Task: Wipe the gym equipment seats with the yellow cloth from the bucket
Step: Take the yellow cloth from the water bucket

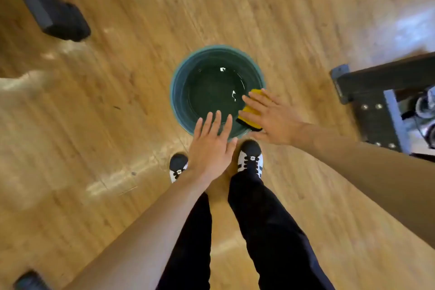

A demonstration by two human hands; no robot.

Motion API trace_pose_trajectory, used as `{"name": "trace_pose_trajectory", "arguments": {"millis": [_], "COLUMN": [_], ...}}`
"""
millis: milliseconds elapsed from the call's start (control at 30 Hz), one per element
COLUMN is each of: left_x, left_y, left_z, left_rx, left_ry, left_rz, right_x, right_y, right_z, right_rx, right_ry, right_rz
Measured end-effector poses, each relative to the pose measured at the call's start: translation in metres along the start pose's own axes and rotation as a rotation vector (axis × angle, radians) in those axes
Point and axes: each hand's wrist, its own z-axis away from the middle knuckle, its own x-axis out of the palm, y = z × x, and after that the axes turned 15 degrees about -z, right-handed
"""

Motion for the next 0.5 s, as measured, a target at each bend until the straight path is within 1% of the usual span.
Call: {"name": "trace_pose_trajectory", "arguments": {"millis": [67, 133, 267, 333, 400, 500], "left_x": [0.014, 0.029, 0.042, 0.040, 0.033, 0.016], "left_y": [-0.002, -0.003, -0.004, -0.009, -0.016, -0.033], "left_z": [-0.008, -0.013, -0.013, -0.009, -0.002, 0.015], "left_rx": [-0.019, -0.029, -0.027, -0.037, -0.042, -0.072], "left_ry": [-0.034, -0.044, -0.030, 0.009, 0.039, 0.053], "left_rz": [-0.017, -0.013, 0.010, 0.036, 0.057, 0.071], "right_x": [0.000, -0.001, 0.003, -0.005, -0.017, -0.037], "right_y": [0.013, 0.019, 0.027, 0.019, 0.004, -0.025], "right_z": [-0.007, -0.011, -0.024, -0.035, -0.045, -0.047], "right_rx": [-0.046, -0.078, -0.214, -0.160, -0.059, 0.087], "right_ry": [-0.058, -0.088, -0.045, -0.033, -0.006, 0.097], "right_rz": [0.115, 0.170, 0.193, 0.137, 0.037, -0.091]}}
